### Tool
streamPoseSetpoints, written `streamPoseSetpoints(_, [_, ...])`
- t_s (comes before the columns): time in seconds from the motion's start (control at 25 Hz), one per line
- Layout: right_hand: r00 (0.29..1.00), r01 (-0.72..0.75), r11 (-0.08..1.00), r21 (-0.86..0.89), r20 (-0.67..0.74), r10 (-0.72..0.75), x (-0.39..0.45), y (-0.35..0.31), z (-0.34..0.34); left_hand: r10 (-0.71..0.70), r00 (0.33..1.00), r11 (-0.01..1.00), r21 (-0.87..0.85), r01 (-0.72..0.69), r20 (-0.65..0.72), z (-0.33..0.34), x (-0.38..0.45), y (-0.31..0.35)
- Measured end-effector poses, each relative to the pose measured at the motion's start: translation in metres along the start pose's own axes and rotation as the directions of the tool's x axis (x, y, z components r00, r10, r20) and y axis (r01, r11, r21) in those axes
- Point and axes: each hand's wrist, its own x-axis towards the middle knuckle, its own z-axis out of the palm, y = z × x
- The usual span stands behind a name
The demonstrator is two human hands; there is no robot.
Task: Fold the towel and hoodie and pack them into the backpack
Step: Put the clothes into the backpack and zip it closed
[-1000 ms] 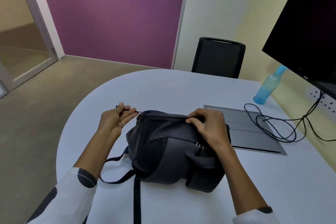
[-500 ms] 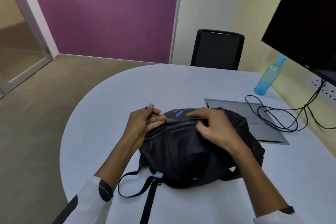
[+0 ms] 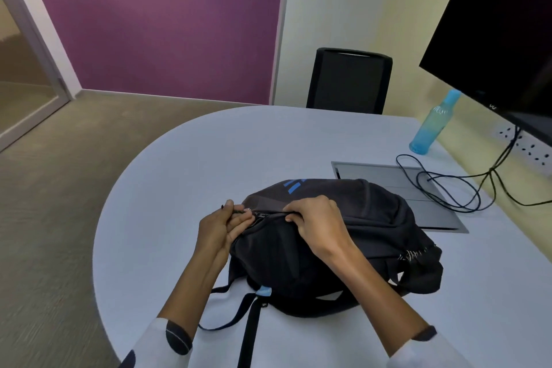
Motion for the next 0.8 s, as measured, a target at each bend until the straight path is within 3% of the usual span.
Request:
streamPoseSetpoints(0.12, [0.999, 0.011, 1.000, 0.024, -0.036, -0.010, -0.008, 0.005, -0.004, -0.036, 0.998, 0.999, 0.012, 0.037, -0.045, -0.012, 0.015, -0.010])
streamPoseSetpoints(0.4, [0.997, -0.033, 0.999, 0.037, -0.072, 0.036, -0.020, 0.022, -0.012, -0.071, 0.957, 0.934, 0.317, 0.163, -0.282, -0.055, 0.053, -0.029])
streamPoseSetpoints(0.56, [0.991, -0.126, 0.992, -0.009, -0.048, 0.126, -0.034, 0.041, -0.021, -0.197, 0.952, 0.861, 0.423, 0.283, -0.236, -0.053, 0.059, -0.040])
streamPoseSetpoints(0.64, [0.982, -0.188, 0.979, -0.084, -0.017, 0.187, -0.045, 0.053, -0.029, -0.249, 0.953, 0.762, 0.573, 0.303, -0.173, -0.044, 0.056, -0.046])
streamPoseSetpoints(0.72, [0.964, -0.262, 0.945, -0.196, -0.001, 0.267, -0.059, 0.071, -0.042, -0.247, 0.963, 0.612, 0.755, 0.237, -0.103, -0.034, 0.054, -0.054])
streamPoseSetpoints(0.8, [0.921, -0.372, 0.893, -0.256, 0.017, 0.388, -0.079, 0.093, -0.058, -0.089, 0.994, 0.401, 0.911, 0.095, -0.065, -0.020, 0.054, -0.059])
